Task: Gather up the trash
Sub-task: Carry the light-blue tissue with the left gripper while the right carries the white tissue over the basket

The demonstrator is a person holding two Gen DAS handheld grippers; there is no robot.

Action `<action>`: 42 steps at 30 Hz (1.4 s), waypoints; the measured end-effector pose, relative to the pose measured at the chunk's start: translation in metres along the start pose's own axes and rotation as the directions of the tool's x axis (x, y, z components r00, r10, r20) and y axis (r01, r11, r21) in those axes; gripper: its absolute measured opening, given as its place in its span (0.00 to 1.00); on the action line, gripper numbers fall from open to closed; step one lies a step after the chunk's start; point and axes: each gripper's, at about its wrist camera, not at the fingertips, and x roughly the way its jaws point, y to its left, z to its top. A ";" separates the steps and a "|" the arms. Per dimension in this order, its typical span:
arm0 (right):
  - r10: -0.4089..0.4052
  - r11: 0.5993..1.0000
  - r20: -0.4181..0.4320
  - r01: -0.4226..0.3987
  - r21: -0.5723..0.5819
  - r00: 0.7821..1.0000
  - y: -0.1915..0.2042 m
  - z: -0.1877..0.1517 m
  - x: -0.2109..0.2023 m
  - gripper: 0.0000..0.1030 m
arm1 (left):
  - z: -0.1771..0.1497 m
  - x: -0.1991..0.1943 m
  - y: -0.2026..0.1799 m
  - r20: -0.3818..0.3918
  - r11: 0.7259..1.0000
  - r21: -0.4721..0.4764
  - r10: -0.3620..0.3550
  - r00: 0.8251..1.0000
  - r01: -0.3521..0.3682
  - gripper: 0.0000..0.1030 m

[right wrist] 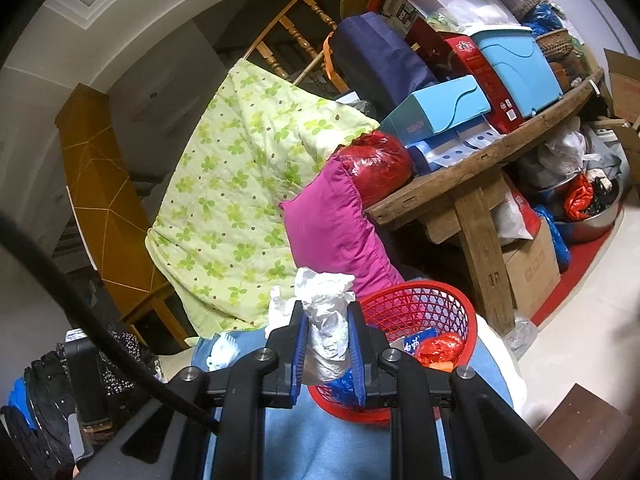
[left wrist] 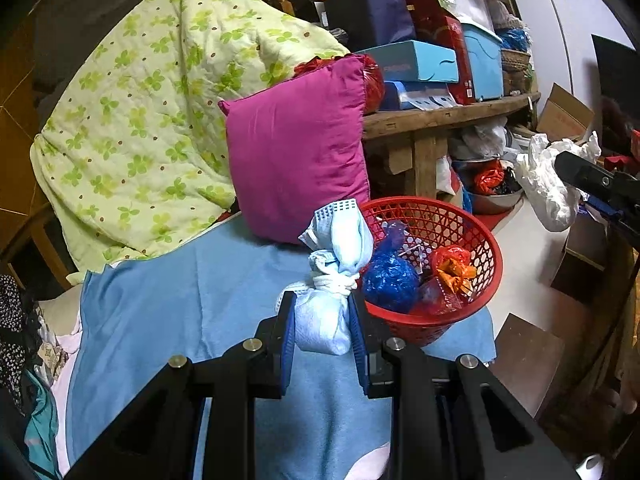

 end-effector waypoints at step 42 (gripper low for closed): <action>-0.031 0.998 -0.027 0.032 0.060 0.999 -0.034 -0.012 0.006 0.20 | -0.006 0.021 -0.022 -0.044 0.999 0.026 -0.018 0.999 0.019 0.26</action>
